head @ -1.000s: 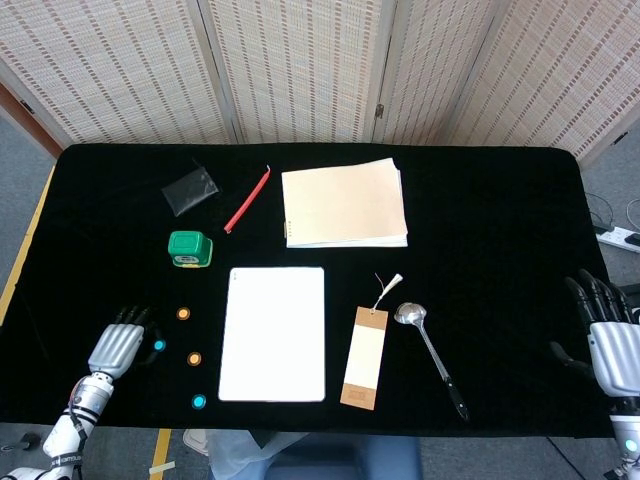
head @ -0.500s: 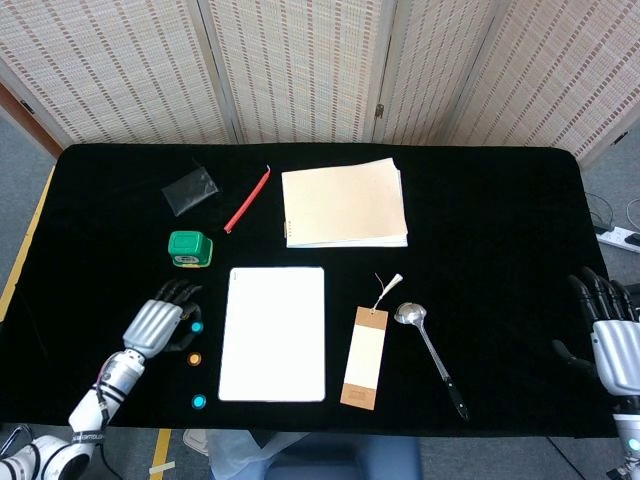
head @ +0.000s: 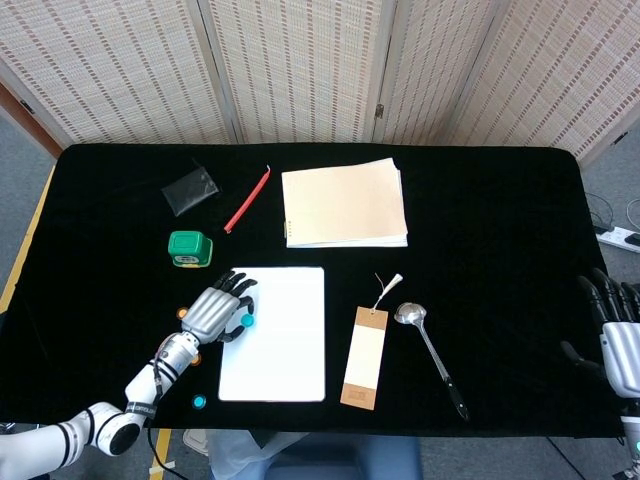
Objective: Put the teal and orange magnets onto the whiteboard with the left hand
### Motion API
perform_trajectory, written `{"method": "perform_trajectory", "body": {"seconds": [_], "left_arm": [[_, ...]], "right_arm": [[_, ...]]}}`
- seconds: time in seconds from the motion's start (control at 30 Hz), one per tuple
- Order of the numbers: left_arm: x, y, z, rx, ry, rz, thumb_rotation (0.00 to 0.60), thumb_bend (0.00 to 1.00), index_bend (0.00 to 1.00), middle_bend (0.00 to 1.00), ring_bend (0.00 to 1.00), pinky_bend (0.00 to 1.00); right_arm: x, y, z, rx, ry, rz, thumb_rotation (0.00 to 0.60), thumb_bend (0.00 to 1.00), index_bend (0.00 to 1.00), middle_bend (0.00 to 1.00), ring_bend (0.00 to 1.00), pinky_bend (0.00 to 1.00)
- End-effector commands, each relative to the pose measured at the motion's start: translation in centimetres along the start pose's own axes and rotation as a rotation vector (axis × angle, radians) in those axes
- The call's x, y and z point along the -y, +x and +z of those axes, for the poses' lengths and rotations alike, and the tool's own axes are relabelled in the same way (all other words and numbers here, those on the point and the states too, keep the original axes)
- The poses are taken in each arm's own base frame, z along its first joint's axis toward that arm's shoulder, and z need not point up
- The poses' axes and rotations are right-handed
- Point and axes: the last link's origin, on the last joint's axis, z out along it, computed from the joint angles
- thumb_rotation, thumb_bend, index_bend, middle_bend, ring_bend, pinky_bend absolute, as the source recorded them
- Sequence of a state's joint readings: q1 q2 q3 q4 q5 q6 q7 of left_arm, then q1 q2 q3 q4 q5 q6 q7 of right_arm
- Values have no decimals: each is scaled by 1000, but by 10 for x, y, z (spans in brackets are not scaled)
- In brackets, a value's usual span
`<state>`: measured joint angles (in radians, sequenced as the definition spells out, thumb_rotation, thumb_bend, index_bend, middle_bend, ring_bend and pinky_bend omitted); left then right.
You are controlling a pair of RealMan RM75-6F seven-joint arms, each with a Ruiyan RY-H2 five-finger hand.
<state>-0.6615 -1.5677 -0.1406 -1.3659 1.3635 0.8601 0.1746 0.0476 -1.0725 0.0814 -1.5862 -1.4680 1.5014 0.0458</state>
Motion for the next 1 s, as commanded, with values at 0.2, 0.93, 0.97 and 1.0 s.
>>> {"method": "perform_trajectory", "body": {"seconds": [0.2,0.93,0.97,1.0], "left_arm": [[-6,0,10,25,10,11,600,419,322,118,0,0],[23,0,-112,-26,-84,103,600,419,423,116,0,0],[23,-2,-118,-22,-90,108,600,419,424,115,0,0],[23,-4,-123,-19,-93,109,600,419,426,115,0,0]], "right_arm": [[-1,0,-1,-2,-4,2,600,268,0,0,0,0],[11,-1,1,-1,51,9,600,268,0,0,0,0],[11,-1,1,-2,53,10,600,267,0,0,0,0],[12,-1,1,-2,54,11,600,268,0,0,0,0]]}}
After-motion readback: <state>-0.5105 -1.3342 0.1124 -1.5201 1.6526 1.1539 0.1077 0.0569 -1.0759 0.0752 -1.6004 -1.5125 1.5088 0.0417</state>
